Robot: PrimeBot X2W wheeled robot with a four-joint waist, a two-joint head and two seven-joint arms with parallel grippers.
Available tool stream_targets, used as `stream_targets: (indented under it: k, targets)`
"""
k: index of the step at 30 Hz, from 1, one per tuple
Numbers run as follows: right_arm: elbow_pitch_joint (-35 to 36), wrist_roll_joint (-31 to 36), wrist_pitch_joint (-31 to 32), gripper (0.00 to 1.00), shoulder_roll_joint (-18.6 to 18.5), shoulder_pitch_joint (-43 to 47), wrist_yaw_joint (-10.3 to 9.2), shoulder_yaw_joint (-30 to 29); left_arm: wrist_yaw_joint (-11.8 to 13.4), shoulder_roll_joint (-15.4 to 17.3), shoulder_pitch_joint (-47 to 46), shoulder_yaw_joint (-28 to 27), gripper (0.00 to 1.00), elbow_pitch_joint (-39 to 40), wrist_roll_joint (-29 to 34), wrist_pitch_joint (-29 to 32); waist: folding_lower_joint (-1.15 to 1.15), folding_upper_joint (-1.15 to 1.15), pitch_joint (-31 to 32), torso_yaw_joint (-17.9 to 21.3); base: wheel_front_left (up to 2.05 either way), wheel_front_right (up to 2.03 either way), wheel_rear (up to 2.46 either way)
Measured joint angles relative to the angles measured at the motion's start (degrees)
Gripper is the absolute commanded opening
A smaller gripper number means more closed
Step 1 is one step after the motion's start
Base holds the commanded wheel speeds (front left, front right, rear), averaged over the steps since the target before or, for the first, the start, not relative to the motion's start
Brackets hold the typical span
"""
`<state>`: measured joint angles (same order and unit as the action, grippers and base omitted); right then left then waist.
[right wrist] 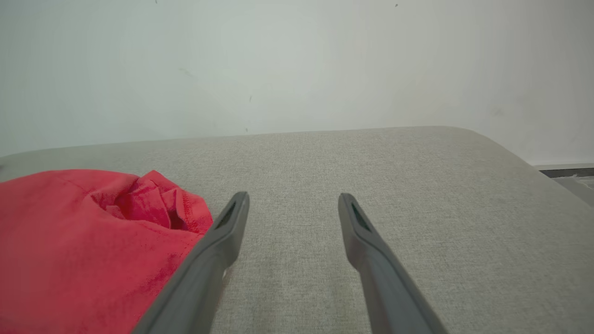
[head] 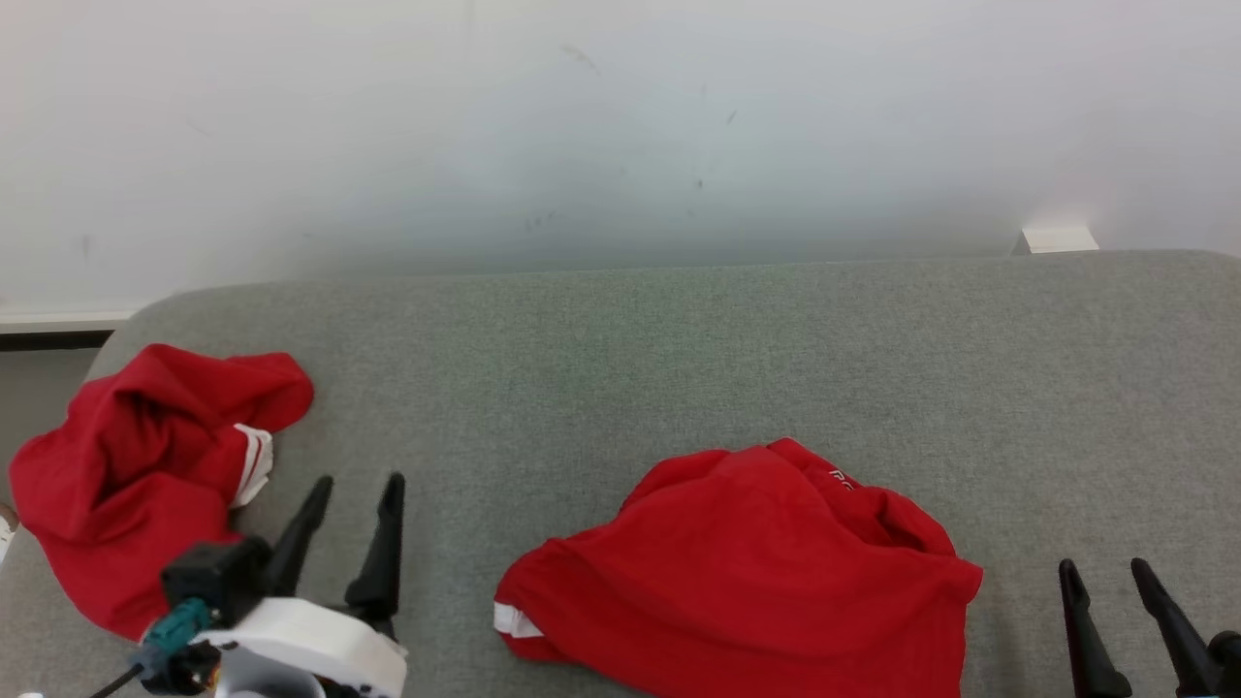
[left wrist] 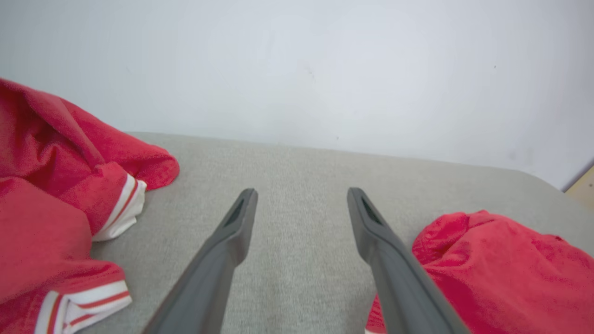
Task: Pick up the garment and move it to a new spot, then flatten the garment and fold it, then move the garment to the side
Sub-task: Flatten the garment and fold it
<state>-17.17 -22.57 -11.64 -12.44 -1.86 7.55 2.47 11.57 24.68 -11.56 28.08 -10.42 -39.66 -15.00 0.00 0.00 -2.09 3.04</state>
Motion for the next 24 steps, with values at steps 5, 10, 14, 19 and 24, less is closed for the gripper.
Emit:
stream_targets:
  k: [5,10,14,19,24]
  targets:
    - [0.6,0.0,-0.5,1.00,1.1,1.9,0.00,1.2,0.4,-4.4,2.5,-7.7,1.00,5.0,6.7,-0.1,0.00,0.00,-0.3,0.1,0.00,0.00,0.00]
    - [1.6,0.2,-0.6,1.00,1.5,1.8,0.00,3.3,-2.2,-7.8,4.6,-11.7,1.00,5.6,11.0,-0.1,0.00,0.00,-0.4,0.9,0.00,0.00,0.00]
    - [2.1,-0.7,1.2,1.00,0.5,1.0,0.00,8.6,-4.6,-10.3,5.3,-14.2,1.00,4.9,13.6,-0.1,0.00,0.00,-0.7,1.2,0.00,0.00,0.00]
    - [-0.5,-2.8,4.5,1.00,0.0,-0.6,0.00,12.8,-7.4,-13.5,5.6,-15.3,1.00,3.1,15.6,-0.1,0.00,0.00,-0.9,0.8,0.00,0.00,0.00]
    - [-3.4,-5.0,4.5,1.00,-0.1,-3.0,0.00,14.7,-9.7,-15.0,5.5,-17.2,1.00,1.1,17.5,-0.1,0.00,0.00,-1.2,-0.2,0.00,0.00,0.00]
